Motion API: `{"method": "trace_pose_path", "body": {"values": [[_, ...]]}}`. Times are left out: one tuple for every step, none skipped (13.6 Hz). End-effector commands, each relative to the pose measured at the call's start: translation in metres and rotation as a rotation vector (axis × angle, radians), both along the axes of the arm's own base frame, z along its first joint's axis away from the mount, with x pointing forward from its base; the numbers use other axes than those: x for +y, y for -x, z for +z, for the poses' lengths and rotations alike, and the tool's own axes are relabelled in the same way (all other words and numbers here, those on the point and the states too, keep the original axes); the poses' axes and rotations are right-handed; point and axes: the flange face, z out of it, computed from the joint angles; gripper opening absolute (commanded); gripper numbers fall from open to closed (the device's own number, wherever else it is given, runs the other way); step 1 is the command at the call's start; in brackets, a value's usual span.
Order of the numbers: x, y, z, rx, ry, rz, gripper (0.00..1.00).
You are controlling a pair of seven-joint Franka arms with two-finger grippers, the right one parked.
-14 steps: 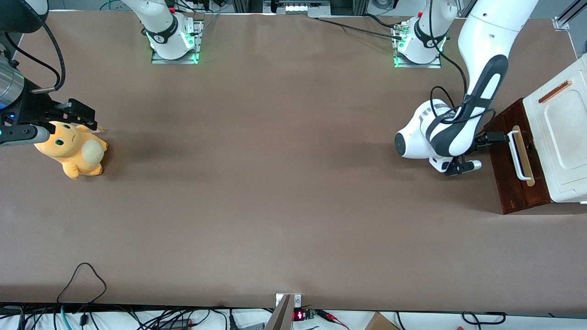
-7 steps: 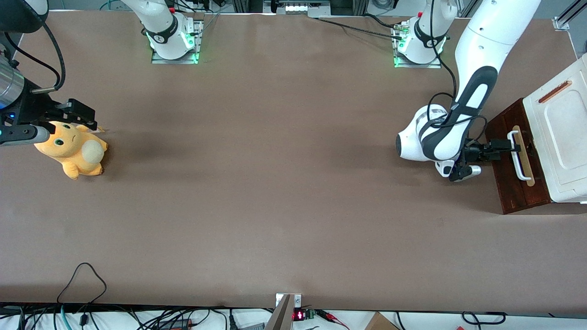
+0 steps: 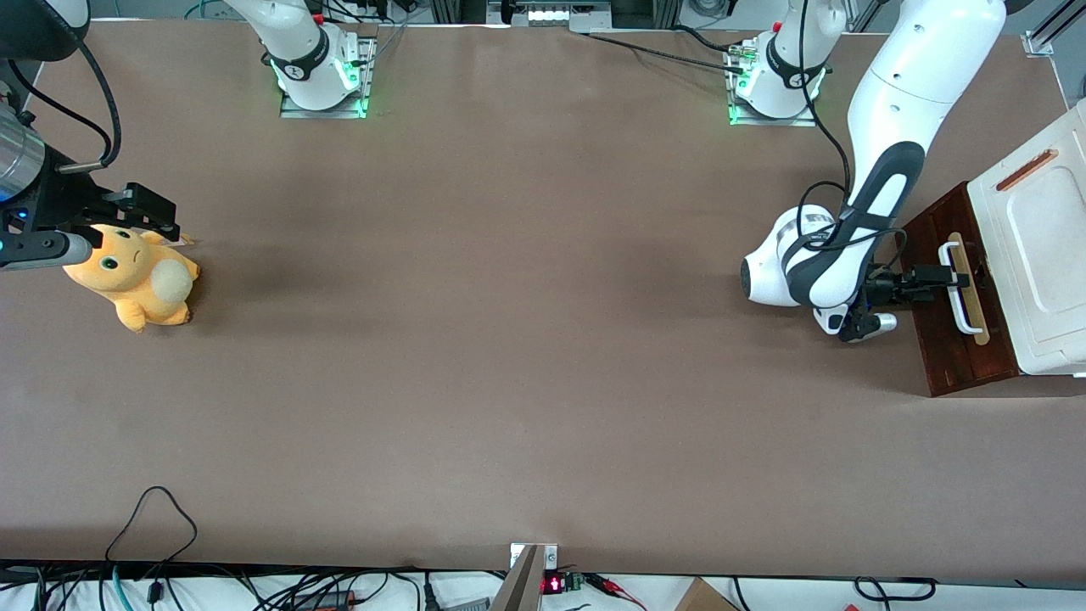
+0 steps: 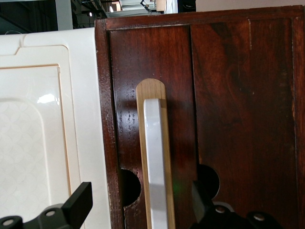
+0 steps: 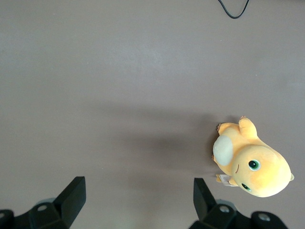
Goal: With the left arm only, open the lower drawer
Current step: 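Close the left gripper around the white bar handle, then pull the gripped handle away from the cabinet to slide the drawer out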
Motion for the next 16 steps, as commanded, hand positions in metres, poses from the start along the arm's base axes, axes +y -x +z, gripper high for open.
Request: {"method": "trace_pose_path", "body": {"values": [[0.010, -0.012, 0.000, -0.012, -0.024, -0.023, 0.78], [0.015, -0.013, 0.000, -0.012, -0.025, -0.016, 0.72], [0.017, -0.011, -0.004, -0.006, -0.025, -0.016, 0.67], [0.018, -0.011, -0.006, -0.001, -0.023, -0.014, 0.67], [0.019, -0.011, -0.008, 0.002, -0.024, -0.013, 0.67], [0.021, -0.010, -0.010, 0.005, -0.024, -0.012, 0.67], [0.023, -0.009, -0.014, 0.013, -0.025, -0.008, 0.67], [0.023, -0.009, -0.015, 0.015, -0.022, -0.009, 0.66], [0.023, -0.010, -0.015, 0.013, -0.022, -0.009, 0.63], [0.023, -0.010, -0.015, 0.013, -0.020, -0.010, 0.59], [0.024, -0.010, -0.015, 0.013, -0.022, -0.010, 0.58], [0.023, -0.010, -0.015, 0.013, -0.021, -0.011, 0.55], [0.023, -0.010, -0.015, 0.013, -0.021, -0.011, 0.52], [0.024, -0.010, -0.015, 0.013, -0.022, -0.010, 0.50], [0.025, -0.010, -0.015, 0.013, -0.022, -0.008, 0.50], [0.025, -0.010, -0.015, 0.013, -0.022, -0.008, 0.50]]}}
